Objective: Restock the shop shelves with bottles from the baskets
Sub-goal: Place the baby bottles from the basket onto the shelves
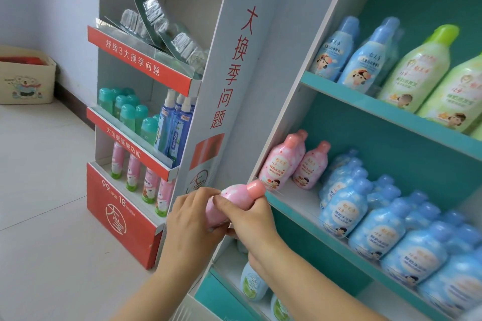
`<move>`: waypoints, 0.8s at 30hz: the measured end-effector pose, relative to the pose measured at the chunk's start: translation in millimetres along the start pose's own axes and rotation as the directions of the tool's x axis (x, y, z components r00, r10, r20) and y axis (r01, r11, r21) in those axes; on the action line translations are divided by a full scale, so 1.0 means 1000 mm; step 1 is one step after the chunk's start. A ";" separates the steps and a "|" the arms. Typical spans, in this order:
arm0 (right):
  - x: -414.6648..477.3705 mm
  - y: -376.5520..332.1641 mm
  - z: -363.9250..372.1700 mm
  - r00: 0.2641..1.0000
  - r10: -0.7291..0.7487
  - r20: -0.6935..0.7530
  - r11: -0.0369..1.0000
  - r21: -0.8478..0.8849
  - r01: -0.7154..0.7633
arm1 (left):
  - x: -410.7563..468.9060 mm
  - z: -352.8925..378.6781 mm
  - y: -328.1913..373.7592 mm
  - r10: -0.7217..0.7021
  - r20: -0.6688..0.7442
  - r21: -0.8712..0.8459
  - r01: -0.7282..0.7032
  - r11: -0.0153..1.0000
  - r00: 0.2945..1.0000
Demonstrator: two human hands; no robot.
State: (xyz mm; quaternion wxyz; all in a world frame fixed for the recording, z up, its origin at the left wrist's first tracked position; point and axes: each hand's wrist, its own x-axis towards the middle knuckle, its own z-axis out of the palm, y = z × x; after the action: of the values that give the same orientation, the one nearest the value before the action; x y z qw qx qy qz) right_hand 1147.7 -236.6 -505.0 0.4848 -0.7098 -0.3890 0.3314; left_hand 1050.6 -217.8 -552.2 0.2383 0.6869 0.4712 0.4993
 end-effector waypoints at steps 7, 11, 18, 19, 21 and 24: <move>0.018 -0.020 -0.058 0.984 -0.147 -0.099 0.982 -0.136 0.133 | 0.000 0.000 0.002 -0.070 0.248 0.024 0.066 0.998 0.966; 0.035 -0.042 -0.103 0.968 -0.210 -0.137 0.961 -0.209 0.179 | 0.000 -0.004 0.004 -0.078 0.249 -0.022 0.087 0.996 0.965; 0.051 -0.060 -0.134 0.960 -0.193 -0.201 0.892 -0.445 0.086 | 0.002 -0.004 0.004 -0.109 0.270 -0.024 0.120 0.993 0.957; 0.054 -0.061 -0.134 0.963 -0.174 -0.204 0.889 -0.454 0.065 | 0.003 -0.005 0.005 -0.114 0.266 -0.030 0.126 0.992 0.957; 0.062 -0.062 -0.134 0.965 -0.158 -0.207 0.881 -0.471 0.043 | 0.004 -0.006 0.006 -0.130 0.260 -0.038 0.144 0.989 0.957; 0.071 -0.063 -0.133 0.969 -0.141 -0.201 0.887 -0.460 0.034 | 0.005 -0.008 0.008 -0.149 0.268 -0.045 0.167 0.985 0.952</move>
State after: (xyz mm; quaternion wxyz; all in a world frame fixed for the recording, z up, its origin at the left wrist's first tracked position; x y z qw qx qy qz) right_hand 1279.4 -217.4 -411.1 0.3620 -0.8181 -0.4288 0.1256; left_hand 1046.9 -218.1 -540.6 0.3609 0.6990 0.4716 0.3984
